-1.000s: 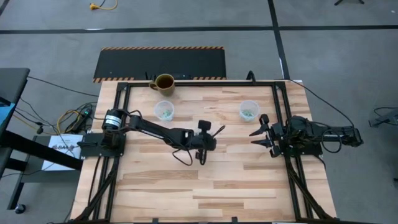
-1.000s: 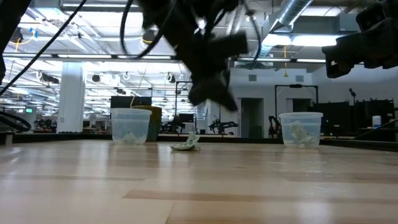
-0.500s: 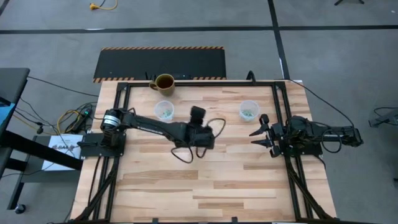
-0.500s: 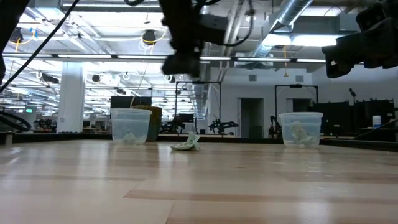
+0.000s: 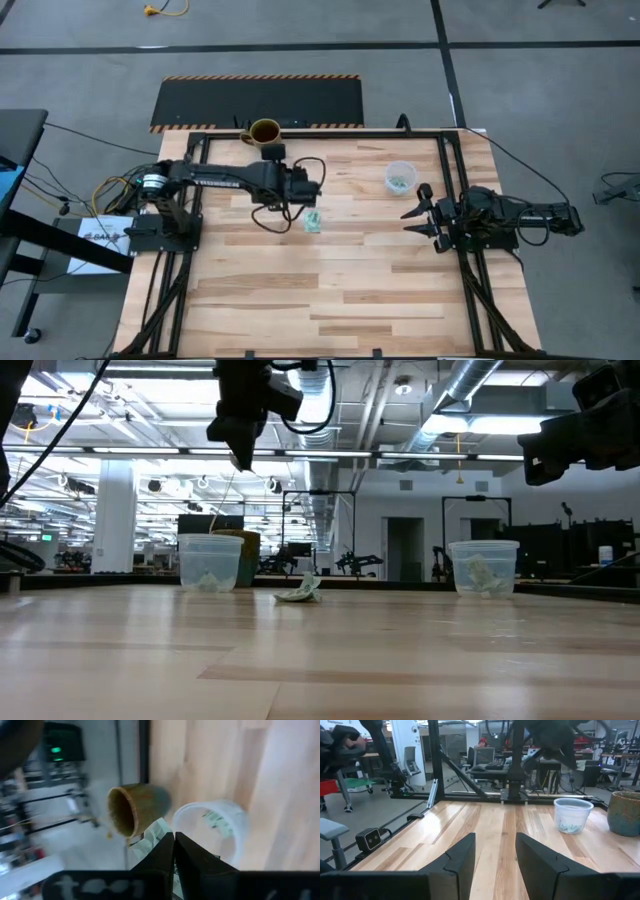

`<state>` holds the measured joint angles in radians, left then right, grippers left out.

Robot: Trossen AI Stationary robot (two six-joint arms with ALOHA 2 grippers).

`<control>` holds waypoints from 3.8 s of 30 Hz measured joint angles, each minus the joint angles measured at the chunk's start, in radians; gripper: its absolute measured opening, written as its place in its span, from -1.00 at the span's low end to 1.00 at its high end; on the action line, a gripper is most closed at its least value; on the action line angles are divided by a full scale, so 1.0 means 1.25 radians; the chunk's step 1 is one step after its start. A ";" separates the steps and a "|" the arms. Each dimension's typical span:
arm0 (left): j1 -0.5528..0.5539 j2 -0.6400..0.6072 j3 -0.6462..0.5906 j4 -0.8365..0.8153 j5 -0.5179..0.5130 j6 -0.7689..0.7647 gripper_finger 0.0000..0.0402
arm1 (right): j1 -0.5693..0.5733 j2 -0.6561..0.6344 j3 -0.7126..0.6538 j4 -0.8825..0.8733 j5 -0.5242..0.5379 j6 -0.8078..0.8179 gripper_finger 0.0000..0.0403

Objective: Pick and place items into bin
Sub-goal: Put the stevia packet into the left transparent bin

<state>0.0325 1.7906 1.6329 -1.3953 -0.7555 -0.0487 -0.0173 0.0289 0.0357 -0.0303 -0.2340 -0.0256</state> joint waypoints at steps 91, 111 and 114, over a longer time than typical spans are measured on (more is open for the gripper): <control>-0.015 -0.006 -0.526 1.090 0.549 0.069 -0.32 | 0.000 0.004 0.000 0.000 0.001 0.000 -0.34; -0.003 0.072 -0.522 1.081 0.493 0.060 -0.37 | 0.000 0.004 0.000 0.001 0.000 0.000 -0.34; -0.006 0.073 -0.519 1.080 0.493 0.057 -0.45 | 0.000 0.004 0.000 0.000 0.000 0.000 -0.34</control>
<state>0.0251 1.8819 0.9837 -0.0459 -0.1390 0.0231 -0.0173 0.0334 0.0353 -0.0299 -0.2337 -0.0254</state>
